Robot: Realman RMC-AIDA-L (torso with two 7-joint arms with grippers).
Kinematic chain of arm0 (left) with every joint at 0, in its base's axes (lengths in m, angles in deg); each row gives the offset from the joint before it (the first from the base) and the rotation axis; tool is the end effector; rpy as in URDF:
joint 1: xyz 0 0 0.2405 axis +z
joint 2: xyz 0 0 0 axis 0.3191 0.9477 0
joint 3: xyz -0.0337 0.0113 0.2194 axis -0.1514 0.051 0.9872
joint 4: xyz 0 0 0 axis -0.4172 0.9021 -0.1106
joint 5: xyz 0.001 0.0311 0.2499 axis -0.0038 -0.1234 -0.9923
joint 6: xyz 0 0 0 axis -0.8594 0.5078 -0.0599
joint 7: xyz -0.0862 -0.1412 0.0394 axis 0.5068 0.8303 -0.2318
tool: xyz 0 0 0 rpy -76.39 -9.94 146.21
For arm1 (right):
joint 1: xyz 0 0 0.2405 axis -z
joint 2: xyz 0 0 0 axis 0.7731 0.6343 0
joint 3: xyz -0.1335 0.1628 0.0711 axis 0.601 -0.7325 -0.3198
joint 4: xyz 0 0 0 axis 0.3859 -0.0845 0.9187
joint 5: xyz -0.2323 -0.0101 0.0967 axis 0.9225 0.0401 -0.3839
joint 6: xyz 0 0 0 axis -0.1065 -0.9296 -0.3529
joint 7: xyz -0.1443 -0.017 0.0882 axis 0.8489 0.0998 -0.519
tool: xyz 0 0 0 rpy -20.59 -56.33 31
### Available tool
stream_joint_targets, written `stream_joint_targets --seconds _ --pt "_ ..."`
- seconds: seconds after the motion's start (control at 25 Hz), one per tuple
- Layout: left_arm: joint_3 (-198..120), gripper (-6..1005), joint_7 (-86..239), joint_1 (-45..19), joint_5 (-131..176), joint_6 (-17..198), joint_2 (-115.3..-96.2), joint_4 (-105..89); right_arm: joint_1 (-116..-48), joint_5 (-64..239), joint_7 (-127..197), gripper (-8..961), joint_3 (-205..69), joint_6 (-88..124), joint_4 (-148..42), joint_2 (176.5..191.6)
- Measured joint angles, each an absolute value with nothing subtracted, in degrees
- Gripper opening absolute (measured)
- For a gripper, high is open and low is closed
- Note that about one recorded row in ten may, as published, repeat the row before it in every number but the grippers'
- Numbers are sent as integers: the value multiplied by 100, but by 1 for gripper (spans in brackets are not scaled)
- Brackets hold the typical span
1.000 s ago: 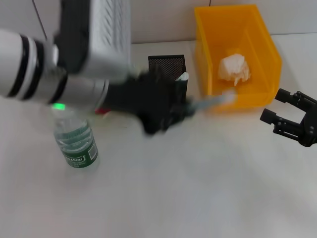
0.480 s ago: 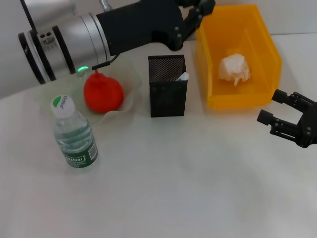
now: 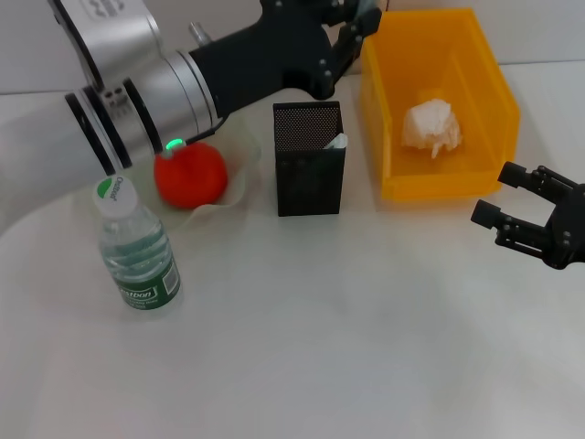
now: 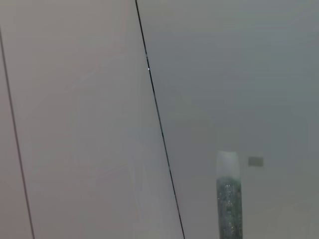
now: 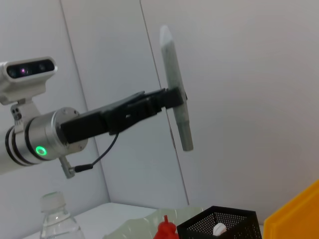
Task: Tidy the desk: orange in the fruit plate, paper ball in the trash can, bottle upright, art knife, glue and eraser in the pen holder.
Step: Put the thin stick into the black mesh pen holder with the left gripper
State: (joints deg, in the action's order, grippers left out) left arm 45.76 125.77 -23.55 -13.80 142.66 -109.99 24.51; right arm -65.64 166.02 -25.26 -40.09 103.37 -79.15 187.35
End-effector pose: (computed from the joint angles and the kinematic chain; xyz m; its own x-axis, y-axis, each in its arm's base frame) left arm -0.0670 0.4272 -0.0710 0.7124 -0.2005 0.6725 0.1535 -0.8906 -0.4282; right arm 0.3217 0.2961 0.0421 0.6239 -0.1742 -0.7618 -0.5991 -0.7326 -0.3231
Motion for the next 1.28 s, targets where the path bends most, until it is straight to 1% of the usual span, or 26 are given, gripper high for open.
stream_joint_targets --seconds 0.2,0.6,0.72,1.28 --pt "5303 145 11607 -2339 -579 13972 -10999 2251 -6574 16605 -2476 819 -4006 10334 -7920 18735" --pt "5553 144 11539 -2341 -390 13467 -10998 2239 -6658 16606 -2461 819 -4007 10323 -7915 18736" --pt "5764 144 11428 -2366 -381 12988 -10998 2281 -6676 16606 -2462 819 -4007 10315 -7915 18737" --pt "5790 144 11417 -2358 -406 12633 -10998 2281 -6726 16679 -2480 820 -3997 10244 -7906 18781"
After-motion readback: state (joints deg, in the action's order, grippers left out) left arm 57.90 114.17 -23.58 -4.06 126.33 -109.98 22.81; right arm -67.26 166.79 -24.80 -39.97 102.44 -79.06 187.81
